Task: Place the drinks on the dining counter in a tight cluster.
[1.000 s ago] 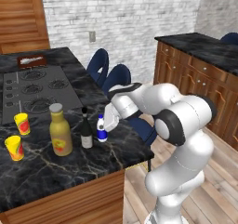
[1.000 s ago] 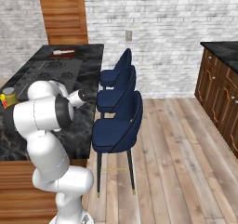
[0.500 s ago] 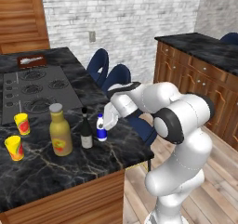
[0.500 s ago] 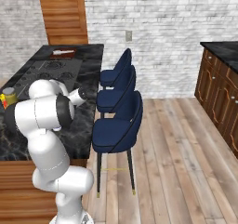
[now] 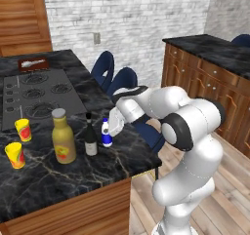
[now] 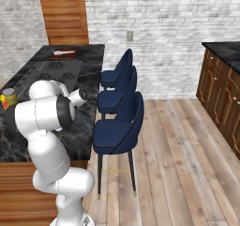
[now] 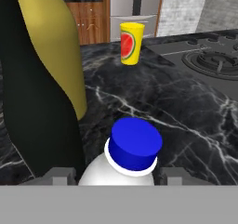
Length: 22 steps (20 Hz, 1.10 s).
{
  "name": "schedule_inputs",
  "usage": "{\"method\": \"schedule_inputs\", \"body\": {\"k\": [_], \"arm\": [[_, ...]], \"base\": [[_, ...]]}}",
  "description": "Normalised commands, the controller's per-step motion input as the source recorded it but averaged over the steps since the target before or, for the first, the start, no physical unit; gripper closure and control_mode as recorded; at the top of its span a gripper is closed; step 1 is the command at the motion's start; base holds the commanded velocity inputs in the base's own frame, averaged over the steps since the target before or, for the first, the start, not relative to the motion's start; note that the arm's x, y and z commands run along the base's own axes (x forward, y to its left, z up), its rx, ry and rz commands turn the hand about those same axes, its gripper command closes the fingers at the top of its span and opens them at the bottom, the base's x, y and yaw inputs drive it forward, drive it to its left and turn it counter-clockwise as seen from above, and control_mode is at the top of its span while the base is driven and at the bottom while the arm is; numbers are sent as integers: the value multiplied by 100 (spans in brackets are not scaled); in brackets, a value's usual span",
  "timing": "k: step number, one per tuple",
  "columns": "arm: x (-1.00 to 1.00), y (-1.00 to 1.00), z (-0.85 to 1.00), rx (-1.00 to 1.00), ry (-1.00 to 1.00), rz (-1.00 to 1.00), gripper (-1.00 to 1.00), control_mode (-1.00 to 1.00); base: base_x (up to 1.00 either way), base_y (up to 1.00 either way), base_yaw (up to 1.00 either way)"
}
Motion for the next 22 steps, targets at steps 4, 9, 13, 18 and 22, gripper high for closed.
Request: {"method": "schedule_inputs", "body": {"k": [4,9,13,18,22], "arm": [[0,0,0,0,0,0,-100,-100],[0,-5,0,0,0,0,-100,-100],[0,-31,2,0,0,-2,-100,-100],[0,-33,20,0,-1,-3,-100,-100],[-11,-22,40,0,0,-5,-100,-100]], "base": [[0,0,0],[0,0,0],[0,0,0],[0,0,0],[0,0,0]]}}
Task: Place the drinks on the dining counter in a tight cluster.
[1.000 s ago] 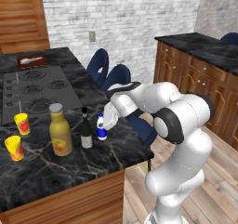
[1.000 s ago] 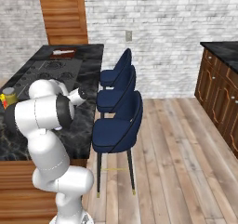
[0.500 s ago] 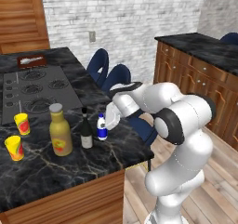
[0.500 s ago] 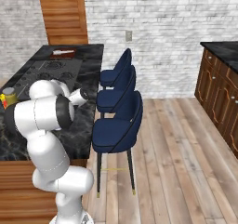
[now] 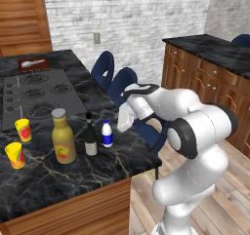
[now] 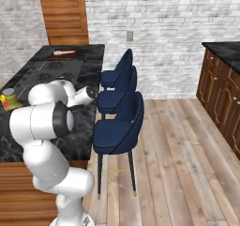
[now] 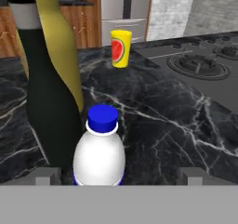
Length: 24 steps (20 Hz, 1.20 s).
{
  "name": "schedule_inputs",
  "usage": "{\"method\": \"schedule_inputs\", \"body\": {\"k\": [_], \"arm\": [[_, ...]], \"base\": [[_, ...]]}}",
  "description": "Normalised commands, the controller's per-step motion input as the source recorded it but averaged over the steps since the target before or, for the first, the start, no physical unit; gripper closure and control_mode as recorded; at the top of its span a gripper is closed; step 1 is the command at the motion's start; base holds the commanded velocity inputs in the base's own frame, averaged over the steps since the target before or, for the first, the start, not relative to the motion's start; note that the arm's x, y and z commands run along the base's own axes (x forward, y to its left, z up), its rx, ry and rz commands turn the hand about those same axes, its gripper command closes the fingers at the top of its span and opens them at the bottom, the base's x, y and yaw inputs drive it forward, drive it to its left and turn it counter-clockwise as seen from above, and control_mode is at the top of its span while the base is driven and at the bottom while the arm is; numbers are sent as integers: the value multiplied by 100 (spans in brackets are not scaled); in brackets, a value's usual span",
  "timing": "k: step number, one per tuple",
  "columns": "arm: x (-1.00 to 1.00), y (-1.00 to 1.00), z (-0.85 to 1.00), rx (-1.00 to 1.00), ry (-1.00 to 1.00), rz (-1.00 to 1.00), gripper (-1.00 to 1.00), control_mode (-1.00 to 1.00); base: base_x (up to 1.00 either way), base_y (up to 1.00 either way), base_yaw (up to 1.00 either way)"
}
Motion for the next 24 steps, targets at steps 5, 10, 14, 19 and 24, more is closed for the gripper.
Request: {"method": "schedule_inputs", "body": {"k": [5,10,14,19,24], "arm": [[-38,-38,63,0,5,-22,-100,-100],[-36,-55,26,-1,27,-50,-100,-100],[-19,-51,43,0,31,-60,-100,-100],[-25,-32,93,0,19,-50,-100,-100],[-54,-12,100,0,-1,-35,-100,-100]], "base": [[0,0,0],[0,0,0],[0,0,0],[0,0,0],[0,0,0]]}}
